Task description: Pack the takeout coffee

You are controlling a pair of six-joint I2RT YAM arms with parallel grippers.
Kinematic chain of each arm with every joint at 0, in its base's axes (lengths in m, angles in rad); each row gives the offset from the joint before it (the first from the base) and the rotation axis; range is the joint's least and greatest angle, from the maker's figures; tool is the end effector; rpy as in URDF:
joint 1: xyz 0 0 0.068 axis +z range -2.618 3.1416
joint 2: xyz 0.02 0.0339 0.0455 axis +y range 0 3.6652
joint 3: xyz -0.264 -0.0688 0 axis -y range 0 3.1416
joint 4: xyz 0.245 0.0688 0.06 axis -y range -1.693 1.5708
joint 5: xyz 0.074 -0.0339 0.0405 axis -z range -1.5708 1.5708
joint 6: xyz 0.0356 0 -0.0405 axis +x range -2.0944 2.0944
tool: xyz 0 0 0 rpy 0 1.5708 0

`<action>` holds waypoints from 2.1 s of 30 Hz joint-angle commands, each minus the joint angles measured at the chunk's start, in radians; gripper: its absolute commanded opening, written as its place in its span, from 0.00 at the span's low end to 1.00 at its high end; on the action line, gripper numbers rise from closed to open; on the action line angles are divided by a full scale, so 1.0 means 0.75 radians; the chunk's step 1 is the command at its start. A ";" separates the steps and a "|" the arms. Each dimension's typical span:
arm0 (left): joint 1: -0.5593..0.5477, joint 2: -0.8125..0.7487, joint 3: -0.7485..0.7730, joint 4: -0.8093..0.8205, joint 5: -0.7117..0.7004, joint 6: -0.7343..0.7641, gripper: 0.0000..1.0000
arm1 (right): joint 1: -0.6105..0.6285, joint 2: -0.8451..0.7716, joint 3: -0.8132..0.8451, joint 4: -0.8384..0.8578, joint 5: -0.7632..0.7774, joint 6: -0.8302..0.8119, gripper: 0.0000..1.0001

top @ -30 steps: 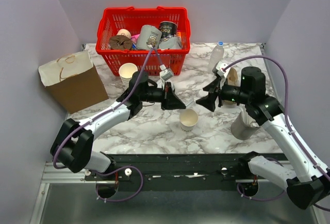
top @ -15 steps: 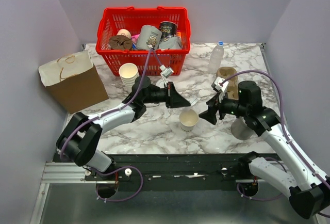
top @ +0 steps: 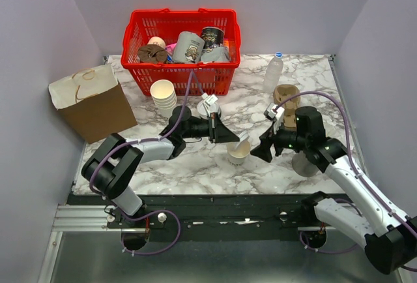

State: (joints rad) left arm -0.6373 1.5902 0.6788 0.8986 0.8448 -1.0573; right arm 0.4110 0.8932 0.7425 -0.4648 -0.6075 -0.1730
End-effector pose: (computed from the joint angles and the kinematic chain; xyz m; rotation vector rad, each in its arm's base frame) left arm 0.2416 -0.2120 0.2193 0.4080 1.9366 -1.8768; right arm 0.1661 0.0945 0.2821 -0.9485 1.9493 0.7975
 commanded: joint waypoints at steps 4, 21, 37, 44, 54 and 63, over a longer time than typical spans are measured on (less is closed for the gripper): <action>-0.011 0.023 0.001 0.248 0.037 -0.090 0.00 | 0.000 0.046 0.014 0.029 -0.061 0.030 0.81; -0.005 0.062 -0.028 0.348 0.052 -0.165 0.05 | 0.000 0.214 0.045 0.069 -0.100 -0.221 0.89; 0.032 0.097 -0.038 0.360 0.056 -0.198 0.03 | 0.000 0.316 0.047 0.164 -0.202 -0.311 0.89; 0.048 0.074 -0.066 0.358 0.042 -0.192 0.03 | 0.000 0.361 0.006 0.205 -0.125 -0.305 0.89; 0.070 0.070 -0.073 0.346 0.035 -0.194 0.04 | -0.002 0.431 -0.017 0.223 -0.070 -0.305 0.88; 0.079 0.074 -0.064 0.334 0.035 -0.186 0.09 | 0.000 0.433 -0.019 0.225 -0.108 -0.275 0.87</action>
State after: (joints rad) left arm -0.5842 1.6547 0.6376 1.0386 0.8719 -1.1946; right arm 0.4110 1.2213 0.7372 -0.3264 -0.6724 -0.3878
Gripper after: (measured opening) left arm 0.086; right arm 0.867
